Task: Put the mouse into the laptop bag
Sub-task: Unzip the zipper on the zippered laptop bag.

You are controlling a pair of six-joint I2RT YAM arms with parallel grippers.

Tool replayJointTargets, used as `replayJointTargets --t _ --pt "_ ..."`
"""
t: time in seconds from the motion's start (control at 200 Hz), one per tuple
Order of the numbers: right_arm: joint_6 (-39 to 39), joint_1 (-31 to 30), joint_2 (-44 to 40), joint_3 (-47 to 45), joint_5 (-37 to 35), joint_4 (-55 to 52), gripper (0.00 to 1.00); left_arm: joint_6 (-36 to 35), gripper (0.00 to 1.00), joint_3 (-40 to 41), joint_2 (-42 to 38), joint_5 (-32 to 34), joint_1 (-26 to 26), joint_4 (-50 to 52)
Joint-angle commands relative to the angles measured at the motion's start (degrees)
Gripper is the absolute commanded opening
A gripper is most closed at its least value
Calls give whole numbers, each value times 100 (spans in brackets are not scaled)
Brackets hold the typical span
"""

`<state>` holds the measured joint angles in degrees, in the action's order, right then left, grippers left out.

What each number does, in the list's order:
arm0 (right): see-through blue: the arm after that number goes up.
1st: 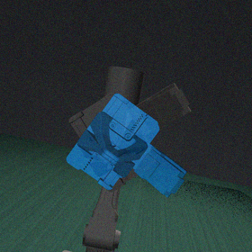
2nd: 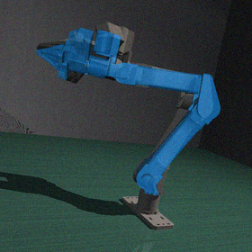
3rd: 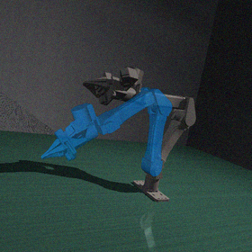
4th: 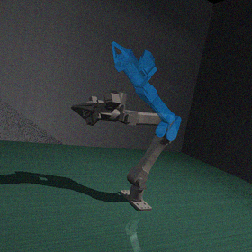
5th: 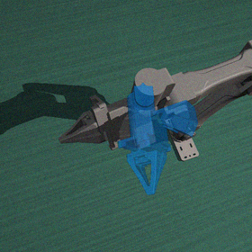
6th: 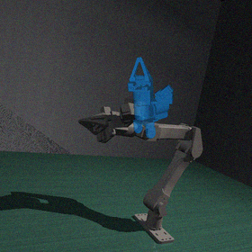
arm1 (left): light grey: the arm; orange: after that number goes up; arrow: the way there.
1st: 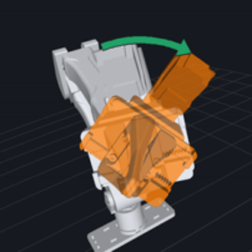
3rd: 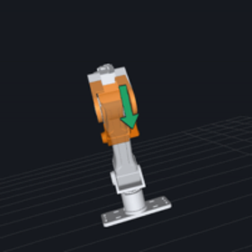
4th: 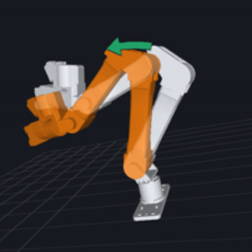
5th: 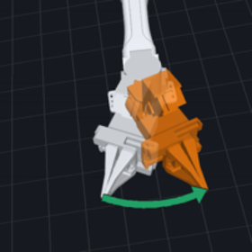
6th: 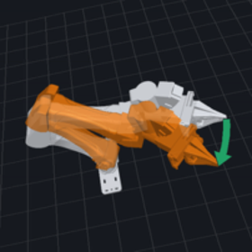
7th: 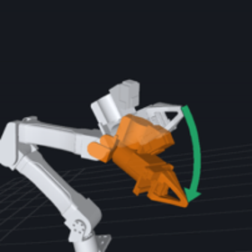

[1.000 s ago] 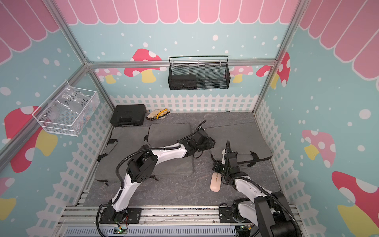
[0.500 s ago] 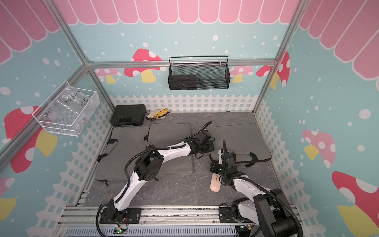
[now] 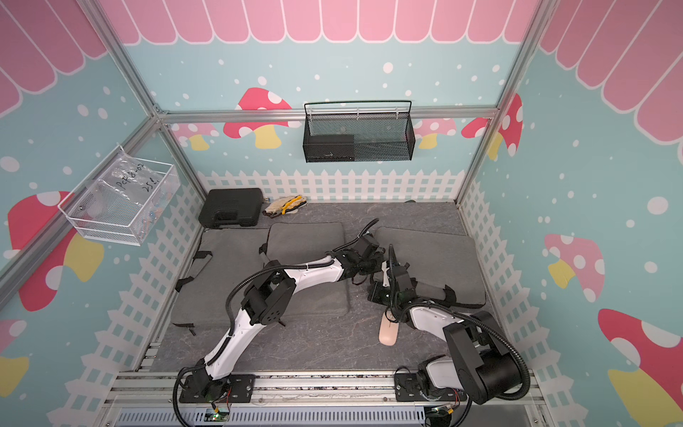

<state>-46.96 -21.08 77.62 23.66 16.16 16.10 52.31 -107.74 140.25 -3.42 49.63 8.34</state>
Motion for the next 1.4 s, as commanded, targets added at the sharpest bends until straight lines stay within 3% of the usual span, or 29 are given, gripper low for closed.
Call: replayJointTargets --t 0.0,0.065,0.19,0.275,0.42,0.81,0.875,1.006,1.066,1.396 --pt "-115 -89 -27 108 181 321 0 123 0 387 -109 106 76 231" --pt "-129 -80 -166 -54 -1 244 0 130 1 780 -429 329 27 51" --pt "-140 -54 -465 -518 -229 140 0 130 44 1685 -1148 697 -138 -382" --pt "-134 -16 -685 -854 -322 74 0 162 57 2207 -1502 852 -240 -655" --pt "-130 92 -1030 -1235 -540 -79 0 299 59 2359 -1447 680 -270 -786" --pt "-103 183 -1068 -1029 -175 -70 0 738 60 1174 -56 -440 -217 -1018" --pt "-128 167 -1044 -1001 -96 -19 0 771 55 1071 48 -453 -203 -1060" --pt "-250 32 -907 -920 11 178 0 811 12 775 275 -518 -164 -930" --pt "-317 -106 -763 -840 18 288 0 825 1 696 335 -524 -140 -886" --pt "-560 -353 427 -32 -87 848 0 838 0 957 156 -63 -15 -967"
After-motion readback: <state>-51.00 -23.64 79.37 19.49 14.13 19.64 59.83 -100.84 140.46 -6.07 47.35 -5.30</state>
